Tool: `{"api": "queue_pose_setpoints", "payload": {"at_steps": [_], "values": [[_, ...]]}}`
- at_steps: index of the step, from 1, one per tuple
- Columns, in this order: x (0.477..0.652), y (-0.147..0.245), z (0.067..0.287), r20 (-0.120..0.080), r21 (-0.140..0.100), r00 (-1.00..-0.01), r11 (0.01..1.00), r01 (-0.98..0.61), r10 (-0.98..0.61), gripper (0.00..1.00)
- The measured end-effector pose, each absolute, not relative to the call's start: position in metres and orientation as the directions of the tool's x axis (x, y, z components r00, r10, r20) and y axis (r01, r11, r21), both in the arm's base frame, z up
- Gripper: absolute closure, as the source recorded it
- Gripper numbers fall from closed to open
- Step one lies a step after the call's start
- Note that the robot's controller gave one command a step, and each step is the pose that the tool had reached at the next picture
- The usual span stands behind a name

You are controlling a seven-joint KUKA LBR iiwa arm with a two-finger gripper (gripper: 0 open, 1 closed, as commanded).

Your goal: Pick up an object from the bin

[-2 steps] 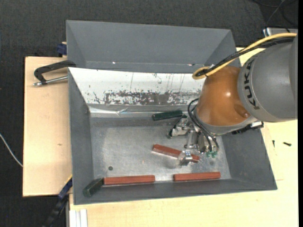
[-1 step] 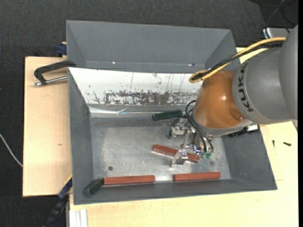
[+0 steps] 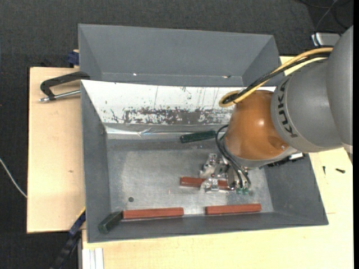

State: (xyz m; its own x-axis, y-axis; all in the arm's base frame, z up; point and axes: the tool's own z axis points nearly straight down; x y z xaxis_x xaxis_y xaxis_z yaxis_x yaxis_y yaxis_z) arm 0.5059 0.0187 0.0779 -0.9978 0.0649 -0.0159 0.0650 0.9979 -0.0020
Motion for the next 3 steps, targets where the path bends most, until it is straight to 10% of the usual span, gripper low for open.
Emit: {"api": "queue_pose_setpoints", "payload": {"at_steps": [3], "values": [[0.5037,0.0197,0.083,-0.005,0.0,-0.998,0.998,0.065,0.065,1.0]]}}
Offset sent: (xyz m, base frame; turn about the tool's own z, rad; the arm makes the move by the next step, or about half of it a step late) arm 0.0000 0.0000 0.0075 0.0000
